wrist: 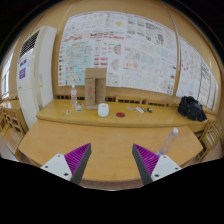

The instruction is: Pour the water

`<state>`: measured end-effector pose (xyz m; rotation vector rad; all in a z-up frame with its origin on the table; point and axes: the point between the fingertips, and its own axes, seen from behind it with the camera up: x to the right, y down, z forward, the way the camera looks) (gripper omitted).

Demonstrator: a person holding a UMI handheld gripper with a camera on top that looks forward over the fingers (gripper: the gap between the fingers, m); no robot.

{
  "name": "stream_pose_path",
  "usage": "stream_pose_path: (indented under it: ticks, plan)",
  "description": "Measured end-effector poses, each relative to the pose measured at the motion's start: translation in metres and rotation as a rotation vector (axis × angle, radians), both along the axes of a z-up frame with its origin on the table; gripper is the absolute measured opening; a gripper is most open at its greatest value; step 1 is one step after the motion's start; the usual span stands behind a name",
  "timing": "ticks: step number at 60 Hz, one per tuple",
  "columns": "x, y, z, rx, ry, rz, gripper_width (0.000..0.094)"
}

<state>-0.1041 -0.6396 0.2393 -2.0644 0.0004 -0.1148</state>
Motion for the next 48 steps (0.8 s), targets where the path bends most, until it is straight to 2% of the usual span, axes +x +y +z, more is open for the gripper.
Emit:
stream_pose_path:
  ticks: [10, 15, 23, 29, 34, 48]
  plan:
    - [0.046, -0.016, -0.065, -0.101, 0.010, -0.062, 0.0846]
    - [0.111, -0.021, -0.125, -0.139, 0.008, -0.088, 0.0847]
    - [0.196, -0.022, -0.184, -0.180, -0.008, -0.140, 0.0848]
    - [0.259, -0.002, -0.209, -0.159, 0.001, -0.177, 0.0852]
    - [0.304, 0.026, -0.211, -0.115, 0.007, -0.185, 0.0861]
    - [0.368, 0.137, -0.205, 0.051, 0.016, -0.105, 0.0855]
